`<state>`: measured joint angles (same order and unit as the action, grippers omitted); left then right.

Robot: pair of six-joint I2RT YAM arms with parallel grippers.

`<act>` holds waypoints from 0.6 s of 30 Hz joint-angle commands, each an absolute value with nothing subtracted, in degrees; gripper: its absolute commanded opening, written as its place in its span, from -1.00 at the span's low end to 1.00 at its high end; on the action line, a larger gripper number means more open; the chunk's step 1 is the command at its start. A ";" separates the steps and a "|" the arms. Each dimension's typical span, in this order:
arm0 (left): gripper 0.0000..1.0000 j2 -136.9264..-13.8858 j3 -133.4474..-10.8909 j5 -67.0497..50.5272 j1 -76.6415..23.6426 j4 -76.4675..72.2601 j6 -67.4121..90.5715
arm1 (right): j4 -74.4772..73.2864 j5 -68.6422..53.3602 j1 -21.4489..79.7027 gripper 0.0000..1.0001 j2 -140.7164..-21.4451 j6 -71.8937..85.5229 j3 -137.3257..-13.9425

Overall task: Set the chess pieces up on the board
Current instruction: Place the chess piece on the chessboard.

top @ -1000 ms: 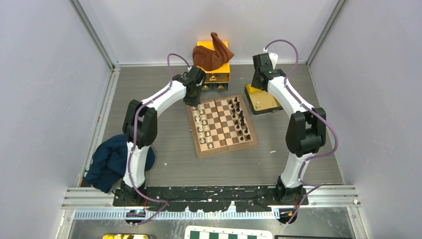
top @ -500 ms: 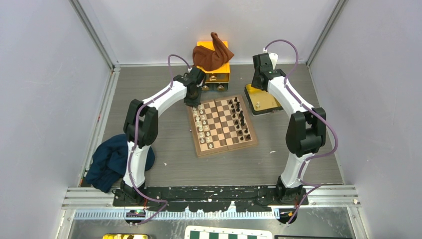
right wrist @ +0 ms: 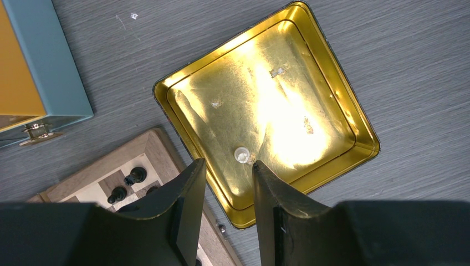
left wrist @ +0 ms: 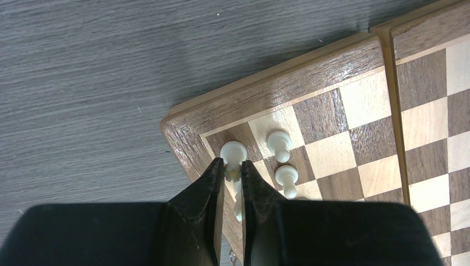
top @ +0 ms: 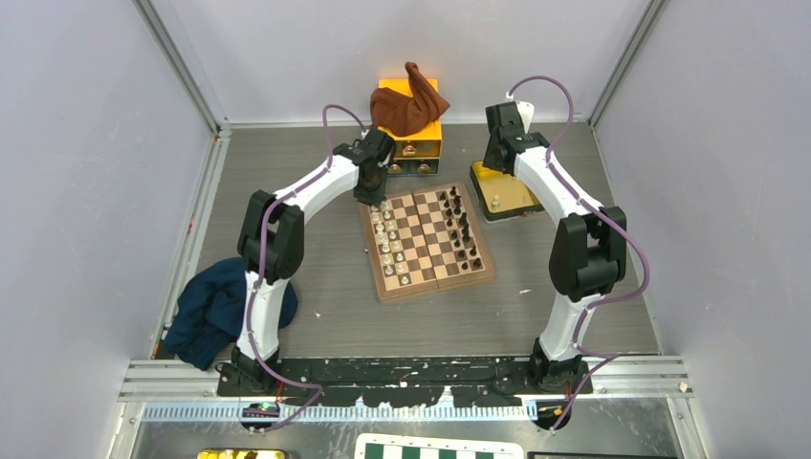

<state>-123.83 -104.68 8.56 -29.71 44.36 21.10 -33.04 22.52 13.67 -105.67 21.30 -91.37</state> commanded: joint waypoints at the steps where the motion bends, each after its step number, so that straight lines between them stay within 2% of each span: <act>1: -0.73 -124.12 -106.18 7.64 -29.44 43.06 22.15 | -32.21 23.81 13.96 -0.16 -104.81 21.09 -92.99; 8: -0.56 -123.93 -105.78 7.68 -29.44 43.03 22.15 | -32.25 23.62 13.89 -0.16 -105.19 21.18 -93.15; 18: -0.53 -123.67 -105.80 7.94 -29.44 42.97 22.15 | -32.26 23.58 13.90 -0.16 -105.45 21.10 -93.40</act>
